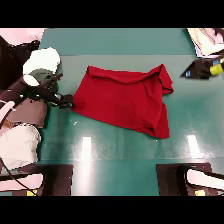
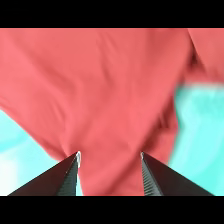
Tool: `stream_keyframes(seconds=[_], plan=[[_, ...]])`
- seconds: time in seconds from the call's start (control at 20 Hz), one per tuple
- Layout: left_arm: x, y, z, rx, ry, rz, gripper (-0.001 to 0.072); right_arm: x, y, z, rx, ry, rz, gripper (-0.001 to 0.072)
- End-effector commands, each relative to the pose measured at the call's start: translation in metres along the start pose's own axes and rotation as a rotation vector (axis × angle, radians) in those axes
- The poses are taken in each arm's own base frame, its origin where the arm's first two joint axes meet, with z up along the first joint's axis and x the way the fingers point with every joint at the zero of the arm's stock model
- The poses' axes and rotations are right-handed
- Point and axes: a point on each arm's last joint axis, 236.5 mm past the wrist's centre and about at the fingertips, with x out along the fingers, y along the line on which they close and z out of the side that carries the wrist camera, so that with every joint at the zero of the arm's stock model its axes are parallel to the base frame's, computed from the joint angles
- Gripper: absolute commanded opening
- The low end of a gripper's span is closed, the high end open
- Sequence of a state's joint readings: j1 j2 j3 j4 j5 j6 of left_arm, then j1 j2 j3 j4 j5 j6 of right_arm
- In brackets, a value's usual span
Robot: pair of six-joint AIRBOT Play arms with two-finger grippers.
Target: Fold the shirts.
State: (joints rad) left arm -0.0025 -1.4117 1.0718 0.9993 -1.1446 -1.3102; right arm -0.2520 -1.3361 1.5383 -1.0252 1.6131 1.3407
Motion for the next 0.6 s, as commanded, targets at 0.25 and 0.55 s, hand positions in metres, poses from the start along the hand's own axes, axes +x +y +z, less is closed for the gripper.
stream_keyframes(seconds=[0.25, 0.55], plan=[[-0.056, -0.030, 0.006, 0.105, -0.115, 0.015, 0.0024, 0.098, -0.071, -0.179, 0.384, 0.211, -0.032, 0.0430], [-0.055, -0.031, -0.001, 0.103, -0.086, 0.008, 0.0024, 0.125, -0.067, -0.231, 0.429, 0.263, -0.019, 0.0430]])
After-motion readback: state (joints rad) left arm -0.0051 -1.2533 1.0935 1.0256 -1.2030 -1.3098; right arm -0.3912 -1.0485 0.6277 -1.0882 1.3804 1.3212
